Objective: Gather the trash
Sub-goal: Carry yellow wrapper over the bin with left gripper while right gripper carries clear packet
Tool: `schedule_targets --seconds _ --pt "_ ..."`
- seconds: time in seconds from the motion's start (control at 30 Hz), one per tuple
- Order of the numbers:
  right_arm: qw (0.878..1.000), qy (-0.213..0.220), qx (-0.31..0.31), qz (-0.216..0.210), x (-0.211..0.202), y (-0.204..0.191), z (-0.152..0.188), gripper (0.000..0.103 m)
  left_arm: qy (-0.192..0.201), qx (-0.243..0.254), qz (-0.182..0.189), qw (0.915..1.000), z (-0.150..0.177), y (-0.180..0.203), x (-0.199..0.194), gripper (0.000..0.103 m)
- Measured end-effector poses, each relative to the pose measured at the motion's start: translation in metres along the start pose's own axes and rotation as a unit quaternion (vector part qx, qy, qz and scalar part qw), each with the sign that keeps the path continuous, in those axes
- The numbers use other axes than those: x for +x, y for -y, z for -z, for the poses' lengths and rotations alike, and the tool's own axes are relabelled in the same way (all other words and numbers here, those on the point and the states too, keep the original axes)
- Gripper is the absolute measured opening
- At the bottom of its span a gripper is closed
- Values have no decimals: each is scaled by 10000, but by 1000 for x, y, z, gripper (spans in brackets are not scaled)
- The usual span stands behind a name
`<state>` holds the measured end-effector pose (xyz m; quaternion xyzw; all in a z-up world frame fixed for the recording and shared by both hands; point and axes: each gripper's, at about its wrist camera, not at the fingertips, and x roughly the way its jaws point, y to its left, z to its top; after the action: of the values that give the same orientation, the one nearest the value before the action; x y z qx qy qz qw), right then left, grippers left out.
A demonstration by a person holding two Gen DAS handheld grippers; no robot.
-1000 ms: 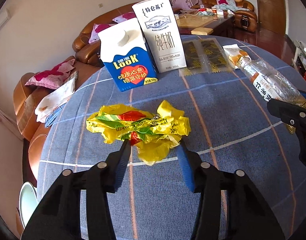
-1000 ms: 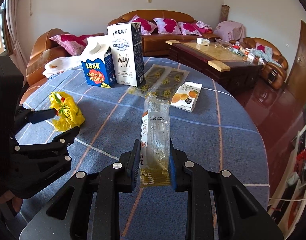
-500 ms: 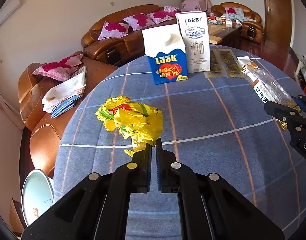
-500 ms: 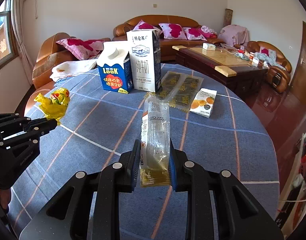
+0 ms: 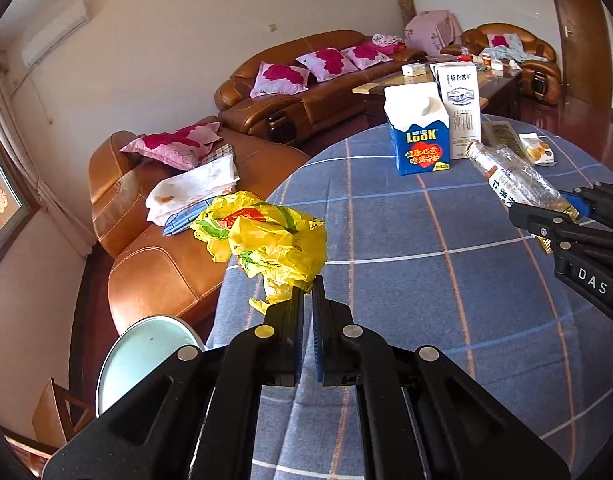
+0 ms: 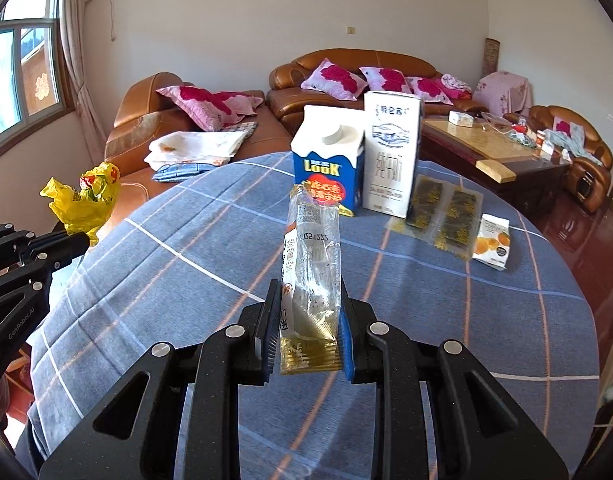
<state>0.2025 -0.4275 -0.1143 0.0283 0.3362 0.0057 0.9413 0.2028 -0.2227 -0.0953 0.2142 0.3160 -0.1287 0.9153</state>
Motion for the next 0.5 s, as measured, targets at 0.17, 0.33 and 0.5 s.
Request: schedule_targets --seconds 0.17,0.33,0.5 --pt "9998 67 -114 -124 5 -21 -2 26 33 -126 -142 9998 9 -18 -9 4" --pt "9994 93 -228 -236 9 -39 -4 26 55 -215 -262 9994 18 -32 -17 4" --pt "9989 129 -313 -327 10 -56 -6 26 54 -303 -377 9988 26 -47 -22 4"
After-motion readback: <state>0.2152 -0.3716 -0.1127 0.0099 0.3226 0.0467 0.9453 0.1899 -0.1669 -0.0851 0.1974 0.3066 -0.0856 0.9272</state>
